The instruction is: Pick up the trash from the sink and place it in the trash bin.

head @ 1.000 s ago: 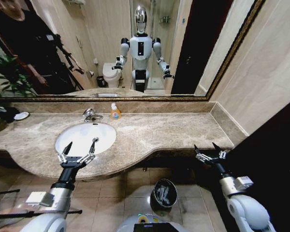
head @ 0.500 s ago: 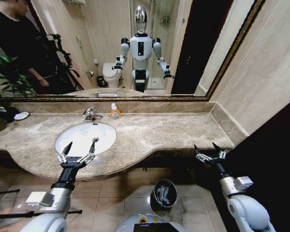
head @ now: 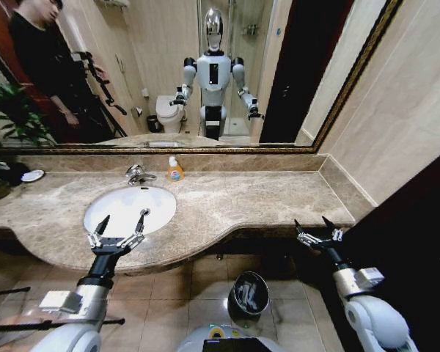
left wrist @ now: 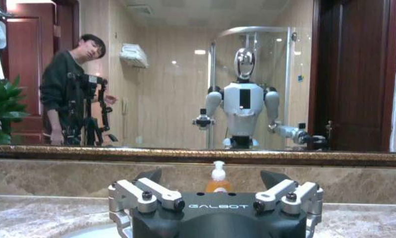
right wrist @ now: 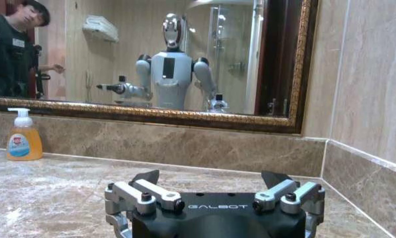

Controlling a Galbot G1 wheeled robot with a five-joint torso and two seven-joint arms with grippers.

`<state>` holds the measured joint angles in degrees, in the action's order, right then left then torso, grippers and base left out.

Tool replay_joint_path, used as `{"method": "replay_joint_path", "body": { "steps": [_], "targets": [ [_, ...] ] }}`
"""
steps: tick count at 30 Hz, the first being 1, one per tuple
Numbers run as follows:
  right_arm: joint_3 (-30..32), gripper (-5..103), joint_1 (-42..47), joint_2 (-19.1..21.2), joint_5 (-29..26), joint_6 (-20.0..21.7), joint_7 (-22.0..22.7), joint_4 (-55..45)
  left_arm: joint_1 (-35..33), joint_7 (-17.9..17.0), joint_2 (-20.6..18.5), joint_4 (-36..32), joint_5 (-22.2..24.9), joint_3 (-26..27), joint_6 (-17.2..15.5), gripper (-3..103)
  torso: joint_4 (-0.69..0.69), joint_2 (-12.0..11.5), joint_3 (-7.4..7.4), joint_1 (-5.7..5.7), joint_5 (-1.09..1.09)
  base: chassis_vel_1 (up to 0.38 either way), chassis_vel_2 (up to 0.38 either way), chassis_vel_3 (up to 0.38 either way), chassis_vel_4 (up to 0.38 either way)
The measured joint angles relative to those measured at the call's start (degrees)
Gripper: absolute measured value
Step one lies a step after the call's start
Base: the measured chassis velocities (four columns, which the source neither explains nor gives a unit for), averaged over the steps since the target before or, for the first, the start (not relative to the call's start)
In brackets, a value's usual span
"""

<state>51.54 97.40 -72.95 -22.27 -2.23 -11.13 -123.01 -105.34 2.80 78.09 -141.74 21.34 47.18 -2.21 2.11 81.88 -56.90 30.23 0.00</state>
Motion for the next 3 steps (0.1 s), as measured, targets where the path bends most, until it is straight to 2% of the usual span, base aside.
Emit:
{"method": "replay_joint_path", "body": {
  "steps": [3],
  "targets": [
    [0.00,100,0.00,0.00,0.00,0.00,0.00,0.00,0.00,0.00,0.00,0.00,0.00,0.00,0.00,100,0.00,0.00,0.00,0.00,0.00,0.000,0.000,0.000,0.000]
  ]
}}
